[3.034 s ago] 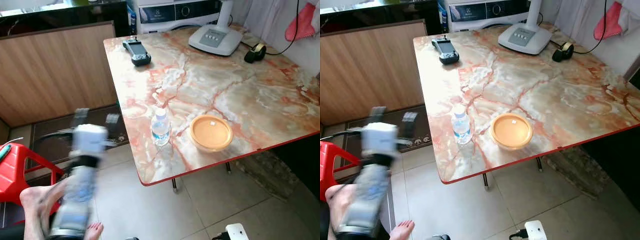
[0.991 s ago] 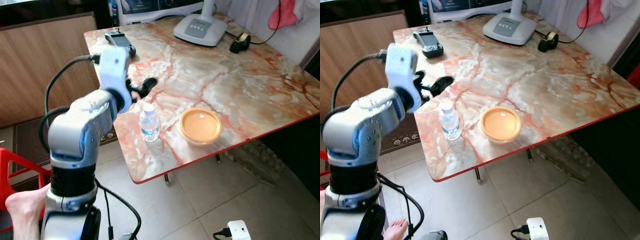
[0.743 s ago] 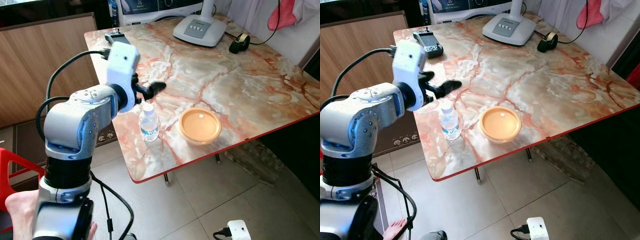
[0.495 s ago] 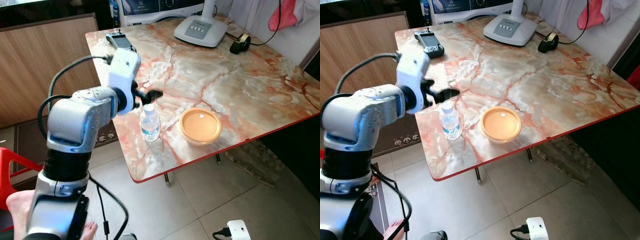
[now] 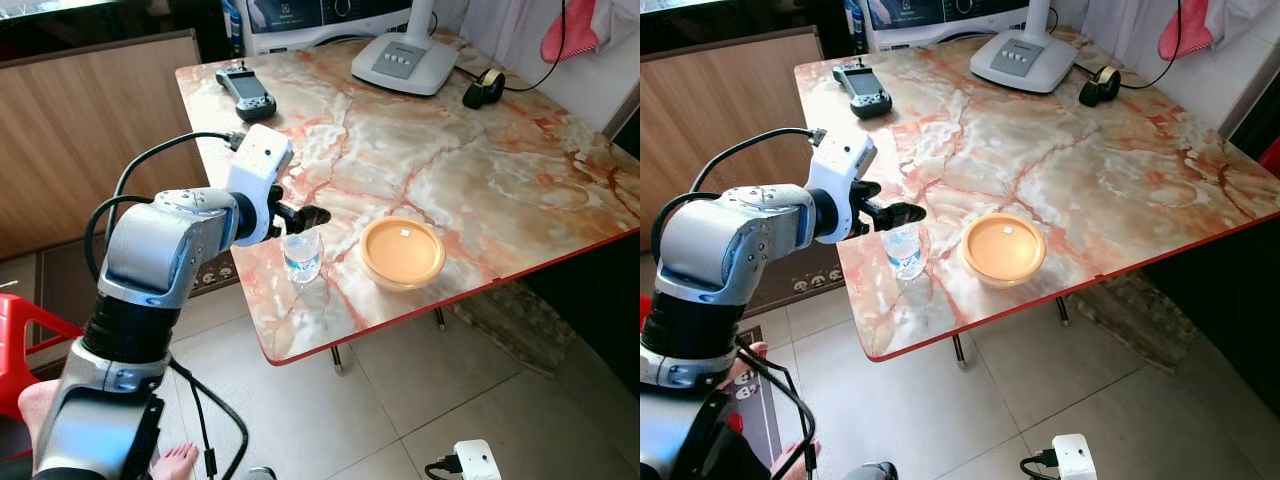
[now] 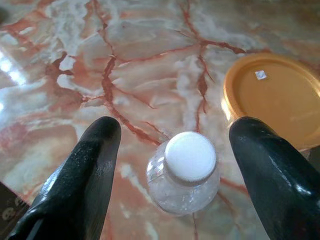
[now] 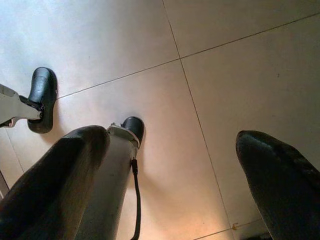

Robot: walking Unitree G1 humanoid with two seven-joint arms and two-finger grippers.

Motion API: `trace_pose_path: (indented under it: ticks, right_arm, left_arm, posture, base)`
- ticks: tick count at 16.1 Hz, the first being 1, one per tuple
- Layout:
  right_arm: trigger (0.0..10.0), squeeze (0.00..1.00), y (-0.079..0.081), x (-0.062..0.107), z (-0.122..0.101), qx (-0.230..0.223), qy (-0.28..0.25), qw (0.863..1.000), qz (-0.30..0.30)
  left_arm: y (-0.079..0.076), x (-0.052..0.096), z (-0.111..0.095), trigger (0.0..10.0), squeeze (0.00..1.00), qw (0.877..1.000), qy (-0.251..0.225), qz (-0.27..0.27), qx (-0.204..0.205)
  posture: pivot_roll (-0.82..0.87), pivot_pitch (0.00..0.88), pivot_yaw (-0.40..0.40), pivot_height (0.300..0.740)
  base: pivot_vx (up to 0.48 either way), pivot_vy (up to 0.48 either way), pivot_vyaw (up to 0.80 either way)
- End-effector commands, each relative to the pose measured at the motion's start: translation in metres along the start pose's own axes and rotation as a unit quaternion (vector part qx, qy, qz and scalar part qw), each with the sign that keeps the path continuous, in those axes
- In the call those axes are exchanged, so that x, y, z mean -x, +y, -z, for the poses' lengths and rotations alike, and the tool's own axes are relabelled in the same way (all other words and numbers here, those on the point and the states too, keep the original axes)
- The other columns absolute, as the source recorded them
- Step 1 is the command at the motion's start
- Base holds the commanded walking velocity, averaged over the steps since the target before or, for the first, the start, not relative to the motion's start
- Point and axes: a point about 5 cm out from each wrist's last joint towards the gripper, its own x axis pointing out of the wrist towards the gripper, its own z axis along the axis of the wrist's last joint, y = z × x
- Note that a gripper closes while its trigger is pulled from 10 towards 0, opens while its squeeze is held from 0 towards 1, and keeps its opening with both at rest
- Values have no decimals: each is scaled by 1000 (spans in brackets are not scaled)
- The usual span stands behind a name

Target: Restocking fridge

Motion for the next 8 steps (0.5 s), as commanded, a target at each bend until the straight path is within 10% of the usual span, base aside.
trace_pose_path:
  ticks: [1, 7, 8]
  right_arm:
    - [10000, 0, 0, 1, 8, -13, 12, 1000, 4]
    - [10000, 0, 1, 1, 8, -11, 13, 1000, 2]
    - [10000, 0, 1, 1, 7, -11, 13, 1000, 2]
  left_arm:
    - [-1, 0, -2, 10000, 0, 1000, 1, 9, -14]
    - [2, -3, 6, 10000, 0, 1000, 11, 18, -11]
    - [1, -5, 7, 8118, 0, 1000, 11, 23, -5]
  posture:
    - [236, 108, -29, 740]
    - [233, 99, -23, 740]
    - [231, 99, -23, 740]
  base:
    - [0, 0, 0]
    - [0, 0, 0]
    - [0, 0, 0]
